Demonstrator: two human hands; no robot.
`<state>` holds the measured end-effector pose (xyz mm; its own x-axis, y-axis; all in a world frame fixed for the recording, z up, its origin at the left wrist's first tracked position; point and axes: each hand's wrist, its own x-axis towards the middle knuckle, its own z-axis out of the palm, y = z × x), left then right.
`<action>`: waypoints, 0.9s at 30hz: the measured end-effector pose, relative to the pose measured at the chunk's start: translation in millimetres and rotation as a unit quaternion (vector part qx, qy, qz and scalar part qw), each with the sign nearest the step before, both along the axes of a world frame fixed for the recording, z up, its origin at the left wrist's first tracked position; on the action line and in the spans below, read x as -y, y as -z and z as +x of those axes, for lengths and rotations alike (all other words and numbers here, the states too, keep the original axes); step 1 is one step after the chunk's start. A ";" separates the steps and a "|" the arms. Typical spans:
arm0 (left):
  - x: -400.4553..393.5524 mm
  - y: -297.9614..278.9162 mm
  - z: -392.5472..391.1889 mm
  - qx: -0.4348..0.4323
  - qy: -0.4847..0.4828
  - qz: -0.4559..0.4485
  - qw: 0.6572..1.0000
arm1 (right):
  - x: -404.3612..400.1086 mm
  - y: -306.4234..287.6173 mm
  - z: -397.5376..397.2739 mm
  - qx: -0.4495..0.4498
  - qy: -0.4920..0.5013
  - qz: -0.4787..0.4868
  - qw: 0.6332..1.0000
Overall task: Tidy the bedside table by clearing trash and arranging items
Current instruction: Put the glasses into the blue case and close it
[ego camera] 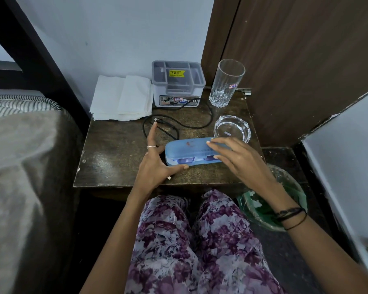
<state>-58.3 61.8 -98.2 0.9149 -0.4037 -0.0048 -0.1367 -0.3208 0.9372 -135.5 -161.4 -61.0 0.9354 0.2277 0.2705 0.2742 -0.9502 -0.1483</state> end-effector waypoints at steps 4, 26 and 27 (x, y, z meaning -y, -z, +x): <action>-0.4 3.6 2.5 0.008 0.007 0.022 1.000 | -1.9 6.2 -5.1 0.002 0.009 -0.008 1.000; -2.8 28.1 -6.4 0.429 0.037 0.151 0.890 | 5.6 36.7 6.8 0.144 -0.042 -0.167 0.975; -2.9 28.4 -6.7 0.438 0.038 0.152 0.885 | 5.5 37.4 6.9 0.158 -0.046 -0.168 0.972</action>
